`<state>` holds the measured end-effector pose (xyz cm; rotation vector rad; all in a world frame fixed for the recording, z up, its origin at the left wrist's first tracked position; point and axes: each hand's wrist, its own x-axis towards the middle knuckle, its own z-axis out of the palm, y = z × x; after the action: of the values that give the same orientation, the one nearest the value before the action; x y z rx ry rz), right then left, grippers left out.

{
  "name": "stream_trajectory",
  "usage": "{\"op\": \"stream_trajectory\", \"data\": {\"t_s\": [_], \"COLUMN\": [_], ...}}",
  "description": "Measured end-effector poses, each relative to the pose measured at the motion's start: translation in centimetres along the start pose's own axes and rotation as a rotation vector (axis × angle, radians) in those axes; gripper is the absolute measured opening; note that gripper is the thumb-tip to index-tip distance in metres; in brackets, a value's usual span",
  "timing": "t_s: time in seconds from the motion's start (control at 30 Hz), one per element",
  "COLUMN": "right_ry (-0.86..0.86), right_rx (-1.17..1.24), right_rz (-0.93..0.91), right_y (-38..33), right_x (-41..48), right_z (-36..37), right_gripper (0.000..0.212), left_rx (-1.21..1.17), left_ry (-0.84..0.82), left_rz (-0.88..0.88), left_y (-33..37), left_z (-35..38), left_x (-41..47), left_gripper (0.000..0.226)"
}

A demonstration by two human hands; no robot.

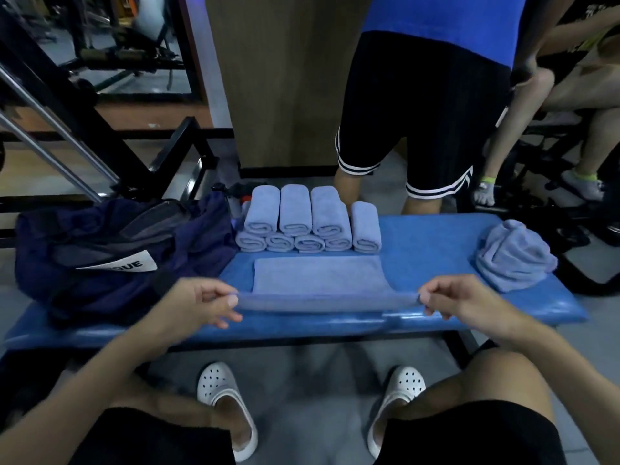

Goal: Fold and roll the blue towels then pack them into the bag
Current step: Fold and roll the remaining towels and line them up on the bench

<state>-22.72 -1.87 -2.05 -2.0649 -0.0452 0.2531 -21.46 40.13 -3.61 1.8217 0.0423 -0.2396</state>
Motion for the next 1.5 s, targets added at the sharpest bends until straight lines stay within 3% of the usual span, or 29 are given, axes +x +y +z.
{"op": "stream_trajectory", "data": {"t_s": [0.13,0.2,0.33,0.5,0.73,1.13,1.5], "right_ry": [-0.169,-0.175,-0.094,0.128,0.335,0.352,0.399], "right_rx": [-0.031,-0.016,0.031,0.114,0.123,-0.251,-0.367], "right_rz": [0.089,0.088,0.068,0.063,0.127,0.074,0.096], "right_y": [3.7,3.9,3.8,4.4,7.3,9.7,9.7], "right_x": [-1.2,-1.4,0.0,4.0,11.1,14.9,15.7], "right_z": [1.5,1.5,1.5,2.5,4.4,5.3,5.7], "right_gripper": [0.014,0.016,0.014,0.021,0.022,0.018,0.021], "left_rx": [0.161,0.216,0.281,0.179,0.078,0.311,0.406], "left_ry": [-0.107,-0.110,-0.092,0.075,0.175,0.281,0.329], "left_rz": [-0.076,-0.052,-0.009,0.044,-0.052,-0.059,-0.051], "left_y": [-3.6,-3.7,-2.8,-2.5,-5.1,-8.2,-7.8], "left_z": [0.6,0.5,0.2,1.1,2.7,3.7,4.6], "left_x": [-1.1,-1.1,0.2,4.5,12.3,15.8,16.3], "left_gripper": [0.007,0.008,0.016,0.012,0.017,0.021,0.025]}}
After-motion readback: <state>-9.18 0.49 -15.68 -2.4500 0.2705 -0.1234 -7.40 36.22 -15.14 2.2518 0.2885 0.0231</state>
